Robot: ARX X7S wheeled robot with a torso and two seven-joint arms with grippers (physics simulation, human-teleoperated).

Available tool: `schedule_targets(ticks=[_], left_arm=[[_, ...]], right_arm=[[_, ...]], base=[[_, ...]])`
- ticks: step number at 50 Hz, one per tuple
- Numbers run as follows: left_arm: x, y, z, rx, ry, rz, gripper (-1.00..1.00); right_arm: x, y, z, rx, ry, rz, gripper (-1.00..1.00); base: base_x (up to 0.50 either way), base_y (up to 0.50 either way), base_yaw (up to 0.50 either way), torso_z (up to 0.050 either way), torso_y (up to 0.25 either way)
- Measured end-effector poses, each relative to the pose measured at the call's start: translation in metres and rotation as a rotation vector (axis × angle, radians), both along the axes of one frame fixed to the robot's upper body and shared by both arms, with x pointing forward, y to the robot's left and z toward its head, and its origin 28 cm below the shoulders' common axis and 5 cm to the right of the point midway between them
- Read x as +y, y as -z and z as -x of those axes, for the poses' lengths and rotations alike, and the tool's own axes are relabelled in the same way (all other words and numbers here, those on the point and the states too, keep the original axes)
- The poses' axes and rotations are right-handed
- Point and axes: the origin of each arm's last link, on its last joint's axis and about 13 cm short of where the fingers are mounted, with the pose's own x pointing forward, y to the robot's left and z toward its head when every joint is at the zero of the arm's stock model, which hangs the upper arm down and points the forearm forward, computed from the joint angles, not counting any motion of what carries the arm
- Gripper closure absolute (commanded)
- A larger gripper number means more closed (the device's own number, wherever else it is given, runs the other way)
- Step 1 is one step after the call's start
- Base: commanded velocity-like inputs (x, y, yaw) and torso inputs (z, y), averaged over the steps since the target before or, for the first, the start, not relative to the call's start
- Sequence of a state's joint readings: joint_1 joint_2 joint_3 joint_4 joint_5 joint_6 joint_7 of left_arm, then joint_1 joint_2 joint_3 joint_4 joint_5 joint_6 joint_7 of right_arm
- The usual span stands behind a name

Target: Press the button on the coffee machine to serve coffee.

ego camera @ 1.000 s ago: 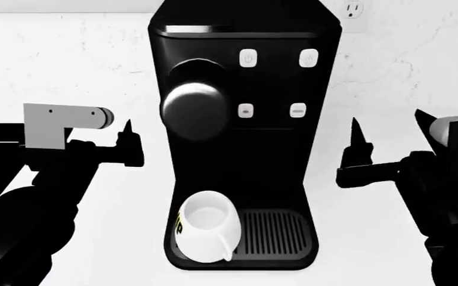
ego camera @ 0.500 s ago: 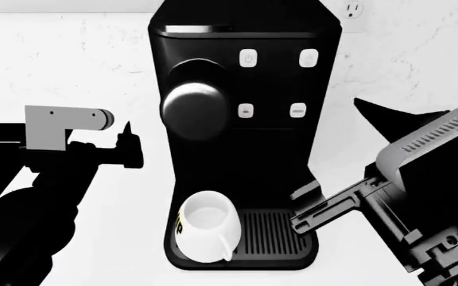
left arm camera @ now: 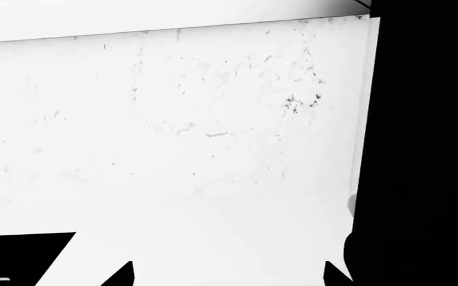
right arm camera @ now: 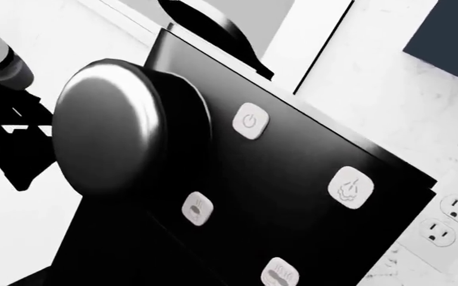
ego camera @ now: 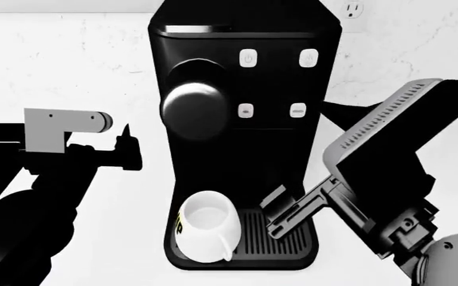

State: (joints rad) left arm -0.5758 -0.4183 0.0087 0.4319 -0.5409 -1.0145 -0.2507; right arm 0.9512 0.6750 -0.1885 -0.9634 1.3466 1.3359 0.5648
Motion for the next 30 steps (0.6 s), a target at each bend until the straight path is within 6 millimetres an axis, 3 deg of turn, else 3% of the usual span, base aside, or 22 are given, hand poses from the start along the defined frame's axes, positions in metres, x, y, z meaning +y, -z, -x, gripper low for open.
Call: schedule_targets(ticks=[1, 2, 30], left_arm=[[0.0, 0.0, 0.0, 0.0, 0.0, 0.0, -1.0], [0.0, 0.0, 0.0, 0.0, 0.0, 0.0, -1.0], [0.0, 0.0, 0.0, 0.0, -0.005, 0.004, -1.0]], right_arm=[[0.0, 0.0, -0.001, 0.001, -0.001, 0.001, -1.0], [0.0, -0.001, -0.002, 0.001, -0.003, 0.003, 1.0], [0.01, -0.009, -0.015, -0.006, -0.087, 0.035, 1.0]], base=[[0.0, 0.0, 0.0, 0.0, 0.0], [0.0, 0.0, 0.0, 0.0, 0.0], [0.0, 0.0, 0.0, 0.0, 0.0]])
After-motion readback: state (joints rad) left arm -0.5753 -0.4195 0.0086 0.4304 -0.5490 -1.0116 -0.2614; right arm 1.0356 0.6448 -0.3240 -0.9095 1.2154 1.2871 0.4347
